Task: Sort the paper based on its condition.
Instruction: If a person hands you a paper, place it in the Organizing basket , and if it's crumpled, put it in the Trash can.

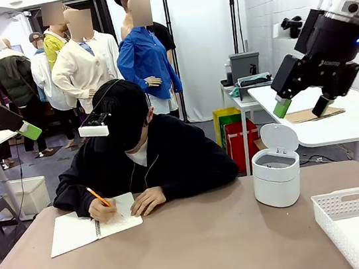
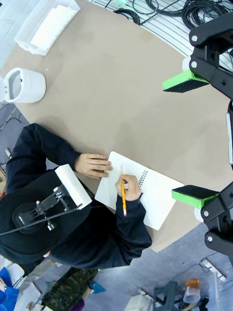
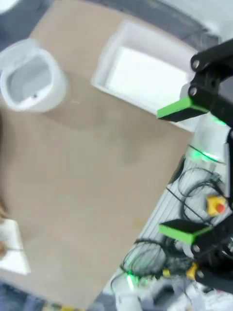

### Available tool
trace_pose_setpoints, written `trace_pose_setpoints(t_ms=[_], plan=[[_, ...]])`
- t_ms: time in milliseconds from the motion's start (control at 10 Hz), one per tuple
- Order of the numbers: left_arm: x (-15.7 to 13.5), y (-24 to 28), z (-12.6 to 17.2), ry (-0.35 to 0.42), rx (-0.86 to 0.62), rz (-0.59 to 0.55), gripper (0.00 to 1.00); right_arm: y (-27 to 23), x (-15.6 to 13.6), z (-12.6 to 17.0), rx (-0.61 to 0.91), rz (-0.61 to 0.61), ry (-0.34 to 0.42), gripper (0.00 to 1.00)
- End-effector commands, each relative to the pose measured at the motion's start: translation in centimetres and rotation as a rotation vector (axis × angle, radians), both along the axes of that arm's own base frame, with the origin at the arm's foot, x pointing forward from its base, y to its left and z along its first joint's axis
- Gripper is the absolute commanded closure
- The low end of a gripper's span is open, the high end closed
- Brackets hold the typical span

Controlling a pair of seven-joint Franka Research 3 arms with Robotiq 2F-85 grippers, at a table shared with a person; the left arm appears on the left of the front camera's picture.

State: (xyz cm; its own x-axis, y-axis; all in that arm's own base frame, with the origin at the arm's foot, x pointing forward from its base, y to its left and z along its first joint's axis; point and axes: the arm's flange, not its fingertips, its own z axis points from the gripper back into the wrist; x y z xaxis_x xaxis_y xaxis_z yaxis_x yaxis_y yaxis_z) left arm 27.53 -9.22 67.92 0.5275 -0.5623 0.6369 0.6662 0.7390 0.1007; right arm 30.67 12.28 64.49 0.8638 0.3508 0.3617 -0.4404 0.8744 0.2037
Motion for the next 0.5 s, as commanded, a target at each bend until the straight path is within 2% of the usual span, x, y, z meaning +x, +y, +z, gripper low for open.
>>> trace_pose_setpoints(t_ms=[0, 200, 400], plan=[[0.0, 0.1, 0.0, 0.001, -0.001, -0.002, 0.00, 0.7, 0.3, -1.6, 0.003, 0.191, -0.226, 0.00], [0.0, 0.1, 0.0, 0.001, -0.001, -0.002, 0.00, 1.3, 1.6, -2.3, -0.039, 0.306, -0.366, 0.00], [0.0, 0.1, 0.0, 0.001, -0.001, -0.002, 0.00, 1.4, 2.2, -2.4, -0.069, 0.348, -0.388, 0.00]])
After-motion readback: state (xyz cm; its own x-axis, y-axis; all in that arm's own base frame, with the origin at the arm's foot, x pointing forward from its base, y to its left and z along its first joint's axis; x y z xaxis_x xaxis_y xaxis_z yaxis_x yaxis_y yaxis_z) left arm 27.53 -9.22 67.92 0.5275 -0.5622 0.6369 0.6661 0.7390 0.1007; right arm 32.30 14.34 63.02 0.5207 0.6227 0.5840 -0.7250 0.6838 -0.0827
